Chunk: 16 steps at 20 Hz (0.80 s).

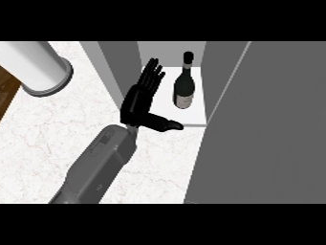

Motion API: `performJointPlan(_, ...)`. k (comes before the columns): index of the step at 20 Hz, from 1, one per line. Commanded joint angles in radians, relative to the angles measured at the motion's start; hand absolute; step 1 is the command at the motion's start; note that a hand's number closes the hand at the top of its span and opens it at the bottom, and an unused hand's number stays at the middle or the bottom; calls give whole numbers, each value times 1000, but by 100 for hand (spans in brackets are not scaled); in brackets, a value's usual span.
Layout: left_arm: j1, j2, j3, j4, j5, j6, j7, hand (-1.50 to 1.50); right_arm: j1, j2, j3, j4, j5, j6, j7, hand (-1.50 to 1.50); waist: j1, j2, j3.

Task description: Pick up the wine, place it into the cabinet and close the cabinet

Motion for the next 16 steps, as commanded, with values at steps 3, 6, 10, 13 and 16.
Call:
performJointPlan(3, 220, 40, -72, -265, -20, 27, 45, -150, 73, -43, 14, -214, -7, -9, 71, -150, 2, 1, 0)
performJointPlan(6, 321, 39, -94, -394, -20, 70, 58, -150, 73, -18, 91, -187, 61, -41, 65, -150, -1, 3, -1)
performJointPlan(10, 459, 105, -104, -532, -1, 50, 93, -150, 66, -74, 23, -209, 8, -13, 74, -150, -5, 7, 0)
performJointPlan(13, 507, 169, -72, -578, 37, -38, 90, -150, 43, -118, 17, -232, -4, 22, 97, -150, -8, 10, -1)
performJointPlan(16, 593, 190, -74, -637, 28, -29, 66, -150, 34, -139, 18, -216, -49, 72, 62, -150, -9, 11, 1)
